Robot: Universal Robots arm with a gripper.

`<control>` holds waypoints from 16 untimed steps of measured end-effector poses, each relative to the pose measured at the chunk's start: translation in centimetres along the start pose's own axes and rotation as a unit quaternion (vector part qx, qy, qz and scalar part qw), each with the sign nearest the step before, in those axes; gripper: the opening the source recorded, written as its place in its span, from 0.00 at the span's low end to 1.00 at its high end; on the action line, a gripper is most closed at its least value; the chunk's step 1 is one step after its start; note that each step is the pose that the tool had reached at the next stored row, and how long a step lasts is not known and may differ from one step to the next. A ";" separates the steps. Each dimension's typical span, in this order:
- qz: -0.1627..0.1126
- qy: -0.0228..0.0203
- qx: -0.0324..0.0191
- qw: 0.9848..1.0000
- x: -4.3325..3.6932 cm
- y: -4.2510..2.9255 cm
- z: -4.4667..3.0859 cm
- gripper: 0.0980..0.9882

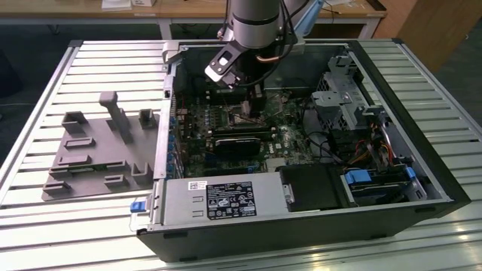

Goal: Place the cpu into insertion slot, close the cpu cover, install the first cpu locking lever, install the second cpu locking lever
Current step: 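Place the cpu into insertion slot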

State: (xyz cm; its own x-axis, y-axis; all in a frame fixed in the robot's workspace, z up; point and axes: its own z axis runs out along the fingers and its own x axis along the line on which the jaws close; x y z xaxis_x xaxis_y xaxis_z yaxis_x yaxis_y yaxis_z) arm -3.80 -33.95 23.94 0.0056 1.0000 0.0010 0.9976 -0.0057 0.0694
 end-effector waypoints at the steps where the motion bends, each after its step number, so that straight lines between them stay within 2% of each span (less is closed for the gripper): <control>1: 0.002 0.000 0.000 1.000 0.03 -0.04 0.06 0.49; 9: 0.026 -0.003 0.000 1.000 0.22 -0.20 0.41 0.49; 16: 0.036 -0.012 0.000 0.999 0.58 -0.22 0.56 0.49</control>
State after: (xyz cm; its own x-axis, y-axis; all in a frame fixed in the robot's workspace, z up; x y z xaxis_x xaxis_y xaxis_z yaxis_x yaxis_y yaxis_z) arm -3.98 -33.37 23.36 0.0791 0.9967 -0.0177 0.9945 -0.0777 0.0705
